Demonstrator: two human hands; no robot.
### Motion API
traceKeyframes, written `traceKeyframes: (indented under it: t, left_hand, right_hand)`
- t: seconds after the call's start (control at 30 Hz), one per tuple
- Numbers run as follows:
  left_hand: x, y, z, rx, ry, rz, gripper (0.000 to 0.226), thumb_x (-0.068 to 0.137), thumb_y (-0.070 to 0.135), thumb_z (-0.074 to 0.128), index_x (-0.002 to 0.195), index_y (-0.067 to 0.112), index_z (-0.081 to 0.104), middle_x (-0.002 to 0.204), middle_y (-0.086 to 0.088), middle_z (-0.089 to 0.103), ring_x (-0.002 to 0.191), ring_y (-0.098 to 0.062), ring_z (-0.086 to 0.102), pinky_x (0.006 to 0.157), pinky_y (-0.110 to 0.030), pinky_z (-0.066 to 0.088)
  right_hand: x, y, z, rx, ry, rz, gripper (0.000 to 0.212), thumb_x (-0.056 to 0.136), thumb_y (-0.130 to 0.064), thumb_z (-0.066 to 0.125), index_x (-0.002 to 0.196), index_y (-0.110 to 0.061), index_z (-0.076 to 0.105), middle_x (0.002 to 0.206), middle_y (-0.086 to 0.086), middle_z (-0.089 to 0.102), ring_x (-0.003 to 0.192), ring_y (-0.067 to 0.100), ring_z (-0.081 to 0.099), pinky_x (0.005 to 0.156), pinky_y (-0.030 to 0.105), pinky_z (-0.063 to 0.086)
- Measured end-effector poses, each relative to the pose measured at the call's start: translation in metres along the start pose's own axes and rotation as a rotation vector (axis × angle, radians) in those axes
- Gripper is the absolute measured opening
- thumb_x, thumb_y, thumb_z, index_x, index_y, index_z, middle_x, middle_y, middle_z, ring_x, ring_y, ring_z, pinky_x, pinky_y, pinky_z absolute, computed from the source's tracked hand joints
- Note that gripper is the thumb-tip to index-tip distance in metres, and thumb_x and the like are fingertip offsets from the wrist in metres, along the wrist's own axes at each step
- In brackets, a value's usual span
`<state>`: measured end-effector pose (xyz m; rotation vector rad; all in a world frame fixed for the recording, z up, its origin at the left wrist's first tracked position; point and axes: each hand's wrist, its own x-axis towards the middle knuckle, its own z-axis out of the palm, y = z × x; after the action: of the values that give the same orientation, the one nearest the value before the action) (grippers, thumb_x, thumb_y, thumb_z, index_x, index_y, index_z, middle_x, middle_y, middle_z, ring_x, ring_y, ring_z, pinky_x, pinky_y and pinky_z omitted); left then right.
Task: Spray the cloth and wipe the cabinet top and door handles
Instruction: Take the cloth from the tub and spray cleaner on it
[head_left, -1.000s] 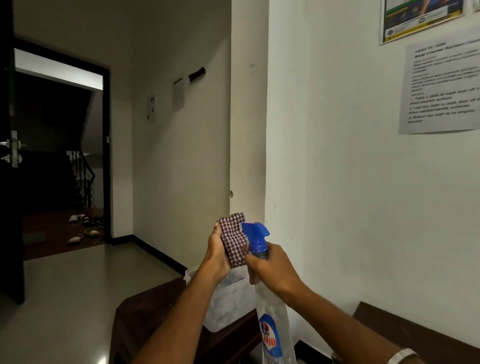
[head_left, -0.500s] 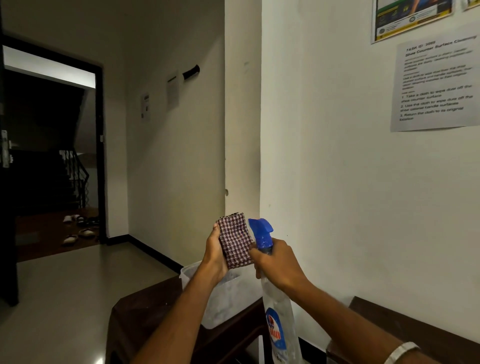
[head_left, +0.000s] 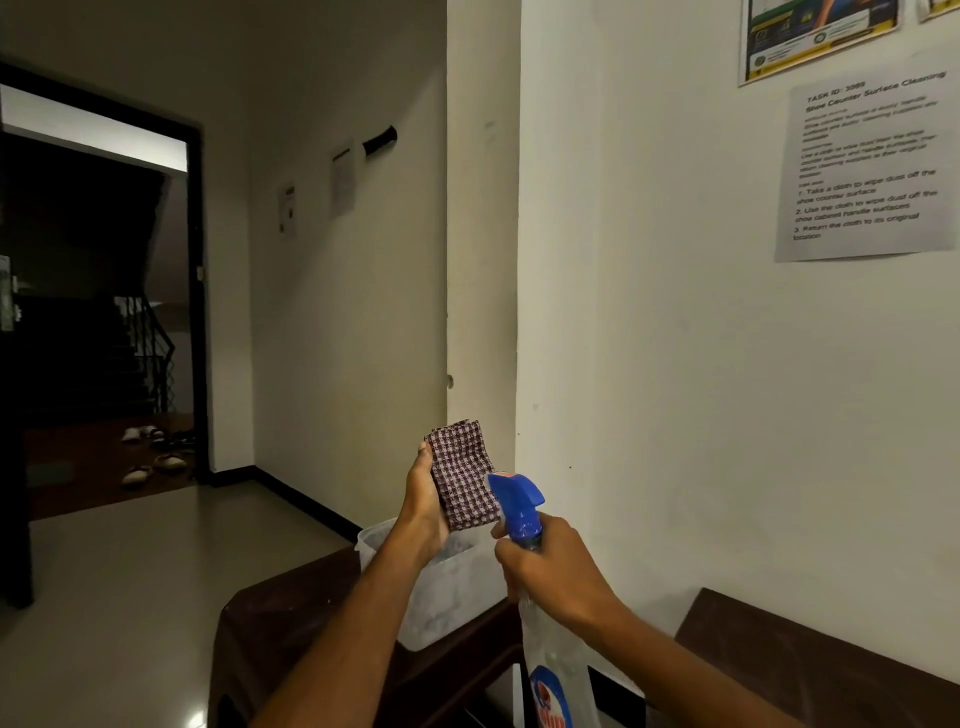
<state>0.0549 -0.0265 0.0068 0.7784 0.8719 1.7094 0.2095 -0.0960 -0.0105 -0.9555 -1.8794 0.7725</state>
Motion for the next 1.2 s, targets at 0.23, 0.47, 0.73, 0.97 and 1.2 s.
traceKeyframes:
  t: [0.23,0.47,0.73,0.97,1.2]
  left_hand:
    - [-0.001,0.002,-0.001,0.022,0.011,0.008,0.059,0.101,0.050,0.024,0.135,0.010,0.049,0.118,-0.015,0.062,0.101,-0.032,0.063,0.078,-0.045,0.054]
    - [-0.001,-0.002,0.004,-0.004,0.002,0.025,0.058,0.102,0.048,0.023,0.135,0.009,0.049,0.110,-0.012,0.062,0.090,-0.027,0.063,0.069,-0.040,0.053]
    - [-0.001,-0.006,0.004,0.015,-0.015,0.007,0.057,0.102,0.049,0.021,0.129,0.010,0.052,0.096,-0.009,0.065,0.087,-0.026,0.063,0.068,-0.040,0.052]
    - [0.003,-0.003,-0.001,0.013,0.011,0.002,0.061,0.101,0.051,0.021,0.132,0.009,0.052,0.102,-0.011,0.066,0.089,-0.028,0.064,0.073,-0.044,0.054]
    - [0.006,0.001,-0.009,0.017,0.018,0.008,0.060,0.101,0.050,0.020,0.136,0.010,0.049,0.118,-0.015,0.063,0.095,-0.029,0.063,0.079,-0.045,0.053]
  right_hand:
    - [0.002,0.010,-0.015,-0.072,0.016,0.032,0.006,0.088,-0.020,0.058,0.091,-0.015,0.056,0.072,0.004,0.058,0.061,0.012,0.056,0.064,0.020,0.052]
    - [-0.014,0.013,-0.005,-0.022,-0.107,0.034,0.017,0.086,-0.018,0.060,0.102,-0.016,0.058,0.071,-0.002,0.058,0.057,0.009,0.057,0.059,0.014,0.051]
    - [-0.005,0.005,-0.005,-0.019,-0.007,0.014,0.007,0.086,-0.017,0.059,0.092,-0.020,0.057,0.071,0.001,0.059,0.060,0.010,0.056,0.061,0.017,0.051]
    - [0.011,-0.011,-0.013,-0.080,-0.030,-0.021,0.010,0.089,-0.018,0.056,0.079,-0.019,0.052,0.064,-0.002,0.056,0.049,0.006,0.055,0.048,0.007,0.044]
    - [0.015,-0.013,-0.015,-0.085,-0.043,-0.032,0.013,0.089,-0.016,0.056,0.076,-0.019,0.052,0.061,-0.003,0.055,0.046,0.001,0.056,0.048,0.005,0.044]
